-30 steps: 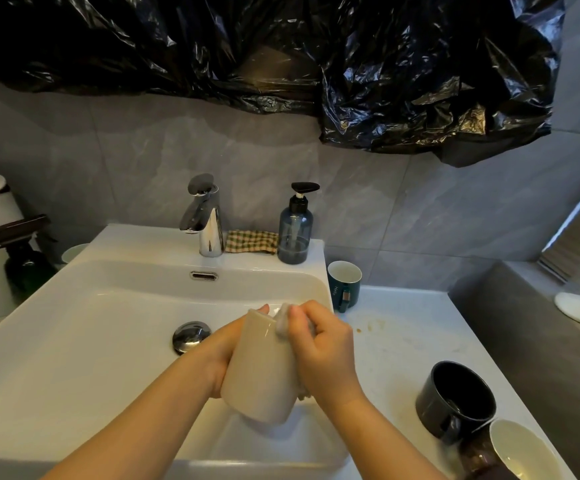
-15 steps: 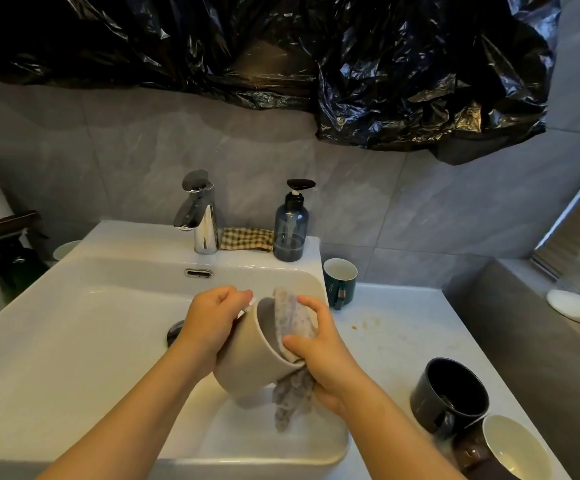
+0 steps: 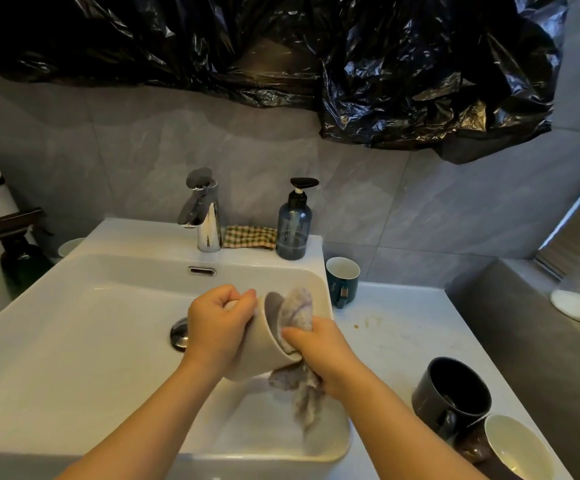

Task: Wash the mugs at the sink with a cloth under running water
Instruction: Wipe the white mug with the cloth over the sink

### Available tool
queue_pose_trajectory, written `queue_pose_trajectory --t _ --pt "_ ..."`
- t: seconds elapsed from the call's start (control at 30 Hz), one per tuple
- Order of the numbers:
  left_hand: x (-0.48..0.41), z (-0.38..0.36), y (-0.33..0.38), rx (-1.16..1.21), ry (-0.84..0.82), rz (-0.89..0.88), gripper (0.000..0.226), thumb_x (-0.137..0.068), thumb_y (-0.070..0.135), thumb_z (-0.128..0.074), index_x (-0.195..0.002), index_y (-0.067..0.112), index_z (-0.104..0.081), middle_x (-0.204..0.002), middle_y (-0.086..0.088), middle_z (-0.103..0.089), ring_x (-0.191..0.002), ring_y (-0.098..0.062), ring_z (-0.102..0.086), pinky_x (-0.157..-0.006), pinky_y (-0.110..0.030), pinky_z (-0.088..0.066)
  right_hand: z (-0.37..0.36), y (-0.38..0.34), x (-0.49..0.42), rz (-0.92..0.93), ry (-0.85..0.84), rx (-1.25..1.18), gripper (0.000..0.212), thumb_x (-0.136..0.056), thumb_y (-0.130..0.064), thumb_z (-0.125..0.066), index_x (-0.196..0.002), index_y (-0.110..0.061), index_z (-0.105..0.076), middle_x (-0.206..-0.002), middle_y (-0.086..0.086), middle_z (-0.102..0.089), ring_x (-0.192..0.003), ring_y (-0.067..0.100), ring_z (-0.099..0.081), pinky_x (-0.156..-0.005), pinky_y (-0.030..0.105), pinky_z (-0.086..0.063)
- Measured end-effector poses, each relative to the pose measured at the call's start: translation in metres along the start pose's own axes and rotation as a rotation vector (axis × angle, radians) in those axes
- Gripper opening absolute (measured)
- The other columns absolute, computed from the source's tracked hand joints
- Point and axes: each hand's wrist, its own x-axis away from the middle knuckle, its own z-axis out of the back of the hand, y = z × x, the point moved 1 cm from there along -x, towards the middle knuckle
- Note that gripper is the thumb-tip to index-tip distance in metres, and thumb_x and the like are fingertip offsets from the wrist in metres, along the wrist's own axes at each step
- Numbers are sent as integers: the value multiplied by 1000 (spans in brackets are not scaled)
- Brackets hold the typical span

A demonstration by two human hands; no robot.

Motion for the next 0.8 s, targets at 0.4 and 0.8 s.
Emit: queue_pose_trajectory --t 0.4,0.8 --pt "-6 3 8 -355 -653 138 44 -99 36 -40 -61 15 -47 -61 1 -48 -60 -14 -43 -62 -29 -34 11 11 -4 3 273 13 33 -94 -26 -46 -127 -24 -43 -116 4 -58 -99 23 -55 -83 32 -47" --pt "3 2 3 -199 -419 215 35 -94 25 -47 -61 14 -44 -63 -2 -45 -64 -15 -41 -60 -27 -31 4 -18 6 279 164 294 34 -97 -27 -43 -132 -29 -43 -122 1 -53 -106 16 -50 -78 20 -47"
